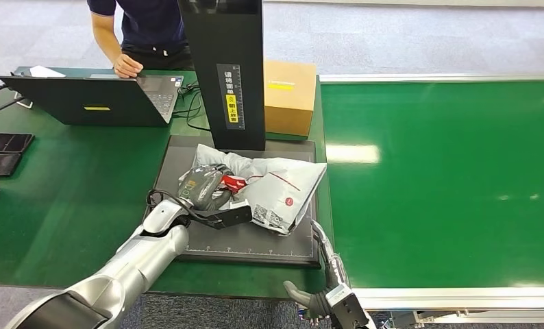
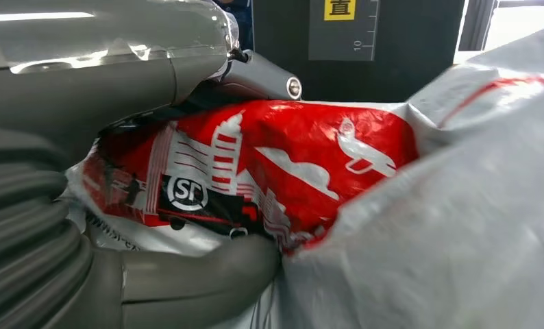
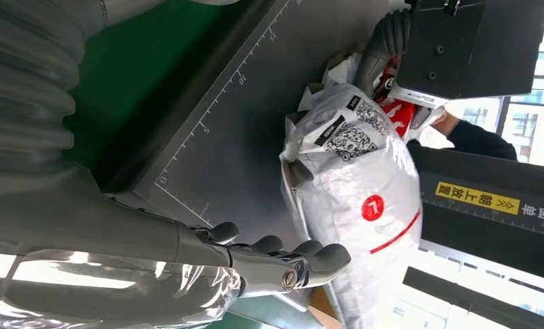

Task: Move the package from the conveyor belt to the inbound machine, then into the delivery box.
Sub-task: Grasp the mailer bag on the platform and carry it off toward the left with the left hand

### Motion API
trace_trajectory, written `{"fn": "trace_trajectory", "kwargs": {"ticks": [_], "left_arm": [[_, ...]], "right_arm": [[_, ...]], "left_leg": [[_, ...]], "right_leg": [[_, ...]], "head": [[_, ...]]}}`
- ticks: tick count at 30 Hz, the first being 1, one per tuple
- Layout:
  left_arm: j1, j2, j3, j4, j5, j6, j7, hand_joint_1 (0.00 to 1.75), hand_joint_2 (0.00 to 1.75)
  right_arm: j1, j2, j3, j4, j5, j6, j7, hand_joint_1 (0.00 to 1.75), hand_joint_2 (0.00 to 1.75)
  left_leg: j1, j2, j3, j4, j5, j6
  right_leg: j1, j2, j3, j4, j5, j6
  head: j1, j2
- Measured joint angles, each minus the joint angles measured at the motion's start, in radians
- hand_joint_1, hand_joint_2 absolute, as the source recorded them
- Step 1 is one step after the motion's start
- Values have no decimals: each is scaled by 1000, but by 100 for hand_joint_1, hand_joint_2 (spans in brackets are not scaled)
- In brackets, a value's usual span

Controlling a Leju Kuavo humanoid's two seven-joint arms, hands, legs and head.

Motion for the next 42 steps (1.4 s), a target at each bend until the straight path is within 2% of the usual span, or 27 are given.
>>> {"fn": "trace_trajectory", "kwargs": {"ticks": [12, 14, 17, 21, 25, 29, 34, 39, 42], "left_arm": [[12, 0, 6, 0, -1, 21, -3, 175, 175], [19, 0, 13, -1, -2, 43, -6, 175, 175], [45, 0, 38, -16, 4, 135, -23, 175, 175], [112, 5, 106, -91, 44, 276, -90, 175, 175], [158, 10, 182, -189, 124, 340, -187, 175, 175], [175, 20, 256, -265, 214, 352, -266, 175, 175], [178, 52, 342, -335, 301, 352, -307, 175, 175], [183, 91, 429, -394, 319, 355, -363, 175, 175], [174, 111, 507, -411, 278, 355, -389, 175, 175]], "right_arm": [[-9, 0, 0, 15, 3, 0, 0, 0, 175], [-9, 1, -1, 16, 4, 0, 0, 0, 175], [-9, 4, -5, 18, 8, -1, 0, 0, 175], [-9, 6, -7, 18, 15, -10, 0, 0, 175], [-6, 8, -7, 18, 16, -31, 1, 0, 175], [-1, 12, -8, 18, 16, -50, 1, 0, 175], [6, 13, -11, 18, 16, -57, 1, 0, 175], [17, 13, -23, 11, 18, -82, 1, 0, 175], [29, 13, -31, 0, -2, -83, 0, 0, 175]], "left_leg": [[0, 0, 1, 0, 0, 0], [0, 0, 1, 0, 0, 0], [0, 0, 1, 0, 0, 0], [0, 0, 0, 0, 0, 0], [0, 0, -1, 0, 0, 0], [0, 0, -2, 0, 0, 0], [0, 0, -1, 0, 0, 0], [1, 1, -2, 0, 0, 0], [1, 1, -2, 0, 0, 0]], "right_leg": [[0, 0, 1, 0, 0, 0], [0, 0, 1, 0, 0, 0], [0, 0, 1, 0, 0, 0], [0, 0, -1, 0, 0, 0], [0, 0, -2, 0, 0, 0], [0, 0, -2, 0, 0, 0], [1, 0, -2, 0, 0, 0], [1, 0, -2, 0, -1, 0], [1, 0, -2, 0, -1, 0]], "head": [[0, 0], [0, 0], [0, 0], [0, 0], [0, 0], [0, 0], [0, 0], [0, 0], [0, 0]]}}
